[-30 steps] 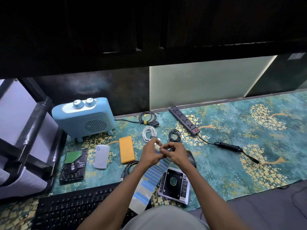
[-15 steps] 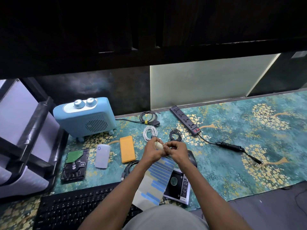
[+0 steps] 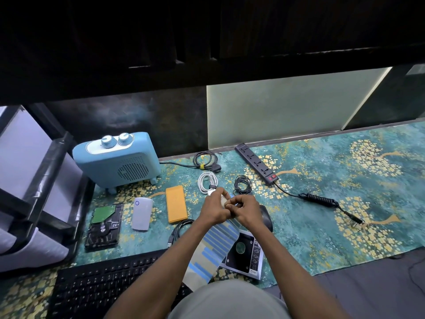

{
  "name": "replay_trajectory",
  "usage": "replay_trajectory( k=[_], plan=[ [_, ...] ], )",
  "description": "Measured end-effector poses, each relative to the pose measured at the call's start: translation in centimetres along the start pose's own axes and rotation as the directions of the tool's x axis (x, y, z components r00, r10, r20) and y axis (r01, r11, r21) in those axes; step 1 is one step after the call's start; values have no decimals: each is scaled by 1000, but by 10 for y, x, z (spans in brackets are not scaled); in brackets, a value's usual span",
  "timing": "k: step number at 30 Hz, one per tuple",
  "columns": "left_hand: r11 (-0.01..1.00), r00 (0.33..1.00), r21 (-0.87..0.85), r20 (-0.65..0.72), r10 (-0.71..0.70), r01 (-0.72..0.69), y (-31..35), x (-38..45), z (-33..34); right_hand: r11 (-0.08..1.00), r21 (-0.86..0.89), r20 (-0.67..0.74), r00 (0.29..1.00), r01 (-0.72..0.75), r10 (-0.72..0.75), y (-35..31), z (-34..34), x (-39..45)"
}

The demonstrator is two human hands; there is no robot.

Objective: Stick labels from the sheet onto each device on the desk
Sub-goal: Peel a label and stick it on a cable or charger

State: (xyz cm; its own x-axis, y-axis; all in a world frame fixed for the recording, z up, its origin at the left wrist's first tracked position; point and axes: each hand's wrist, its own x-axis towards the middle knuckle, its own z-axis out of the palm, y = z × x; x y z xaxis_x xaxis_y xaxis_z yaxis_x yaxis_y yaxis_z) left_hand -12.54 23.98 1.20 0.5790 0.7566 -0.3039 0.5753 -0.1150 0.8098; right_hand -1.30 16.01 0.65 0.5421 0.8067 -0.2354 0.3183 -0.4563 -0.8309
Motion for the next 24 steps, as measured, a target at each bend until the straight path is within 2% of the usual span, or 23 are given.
replay_trajectory(
  k=[5,9,17,21,24],
  plan=[
    [999,996,19,76,-51,50,8,3,-4,999,-45,-17,1000,-13,12,2,2,0],
    [997,992,81,121,-20,10,8,5,-4,999,-5,-34,998,-53,53,9,7,-1],
    [988,985,150,173,9,-36,11,1,-6,992,-75,-75,992,-105,99,13,14,-5],
    [999,997,41,76,-26,23,8,-2,-1,961,226,-72,981,-161,182,9,13,-6],
    [999,998,-9,55,-36,37,2,-5,0,925,321,-50,972,-203,230,6,12,-8]
  ],
)
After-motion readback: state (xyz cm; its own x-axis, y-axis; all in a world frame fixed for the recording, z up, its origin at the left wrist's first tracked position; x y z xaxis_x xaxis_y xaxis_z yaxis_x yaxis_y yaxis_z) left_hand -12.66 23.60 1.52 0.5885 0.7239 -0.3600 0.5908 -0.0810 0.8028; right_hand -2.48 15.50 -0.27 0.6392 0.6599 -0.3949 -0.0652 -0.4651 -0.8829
